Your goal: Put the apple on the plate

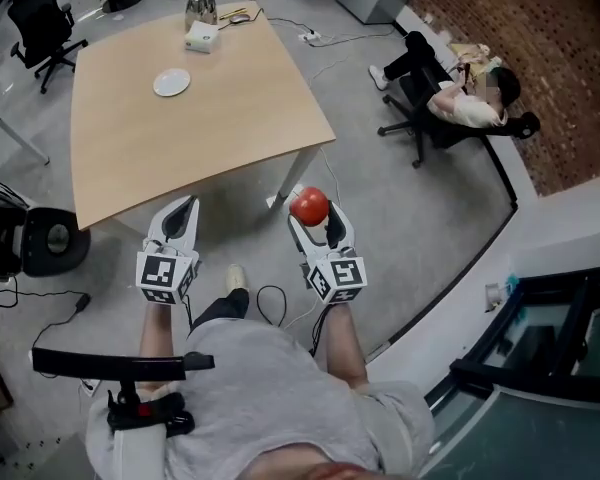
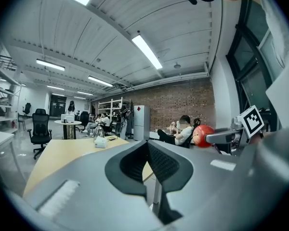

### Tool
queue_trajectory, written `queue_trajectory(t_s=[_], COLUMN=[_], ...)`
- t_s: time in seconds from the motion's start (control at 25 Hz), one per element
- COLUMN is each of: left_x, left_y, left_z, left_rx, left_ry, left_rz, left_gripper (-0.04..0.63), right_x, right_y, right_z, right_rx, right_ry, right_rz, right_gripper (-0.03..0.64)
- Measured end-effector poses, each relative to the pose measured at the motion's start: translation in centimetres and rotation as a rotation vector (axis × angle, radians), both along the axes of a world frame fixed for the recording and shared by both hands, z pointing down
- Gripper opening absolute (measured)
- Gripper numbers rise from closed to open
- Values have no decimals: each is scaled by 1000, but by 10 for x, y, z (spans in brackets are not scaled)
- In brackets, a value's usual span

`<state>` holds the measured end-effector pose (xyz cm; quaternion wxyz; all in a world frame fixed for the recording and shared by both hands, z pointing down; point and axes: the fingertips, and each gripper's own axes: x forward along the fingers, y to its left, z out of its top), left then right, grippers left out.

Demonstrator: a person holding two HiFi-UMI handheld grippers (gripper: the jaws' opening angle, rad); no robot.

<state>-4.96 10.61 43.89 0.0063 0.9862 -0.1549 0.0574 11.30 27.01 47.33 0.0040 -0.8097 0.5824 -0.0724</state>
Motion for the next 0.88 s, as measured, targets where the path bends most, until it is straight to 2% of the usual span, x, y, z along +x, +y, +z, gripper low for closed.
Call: queue_trajectory(t_s=[0.4,0.88], left_x=[58,65], left_y=[-70,-131], left_z=[5,8], left_rx=[5,1], left_ry=[-12,-6], left_rz=[-15,-98], left_gripper=[20,20], right_x=[54,75], right_y=[-79,-151], right_z=[5,7], right_rx=[1,12], right_ry=[-14,-25], right_rz=[-36,-105], right_gripper=[367,367])
